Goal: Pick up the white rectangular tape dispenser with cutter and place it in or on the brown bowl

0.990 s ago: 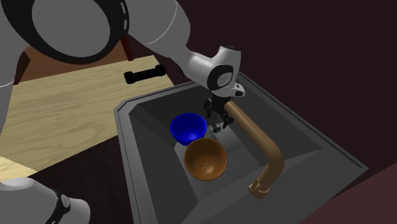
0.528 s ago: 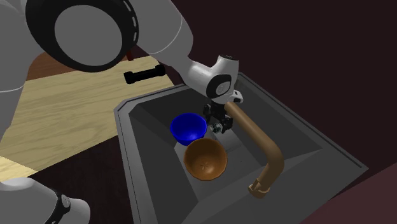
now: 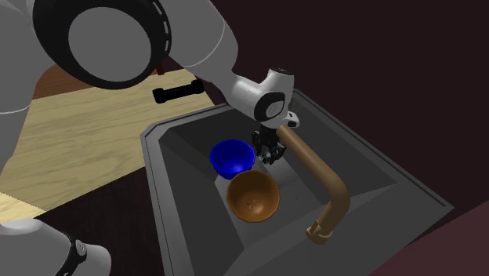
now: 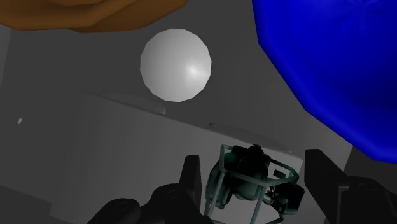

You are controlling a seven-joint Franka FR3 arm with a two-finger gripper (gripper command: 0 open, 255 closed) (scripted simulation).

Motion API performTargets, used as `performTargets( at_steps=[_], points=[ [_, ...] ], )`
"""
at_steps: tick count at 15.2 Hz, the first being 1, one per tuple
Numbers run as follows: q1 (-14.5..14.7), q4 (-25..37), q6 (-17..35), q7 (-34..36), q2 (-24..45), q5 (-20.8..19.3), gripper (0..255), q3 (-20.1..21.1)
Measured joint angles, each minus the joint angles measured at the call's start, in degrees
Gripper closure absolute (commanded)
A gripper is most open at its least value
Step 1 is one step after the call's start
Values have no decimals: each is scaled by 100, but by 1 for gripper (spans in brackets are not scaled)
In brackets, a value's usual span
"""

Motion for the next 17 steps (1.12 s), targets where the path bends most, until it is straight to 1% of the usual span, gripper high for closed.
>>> performTargets(
  at_steps=[8, 17],
  points=[
    [1, 0, -1, 0, 1, 1, 255, 2],
    [-16, -77, -380, -33, -456, 30, 255, 22]
  ],
)
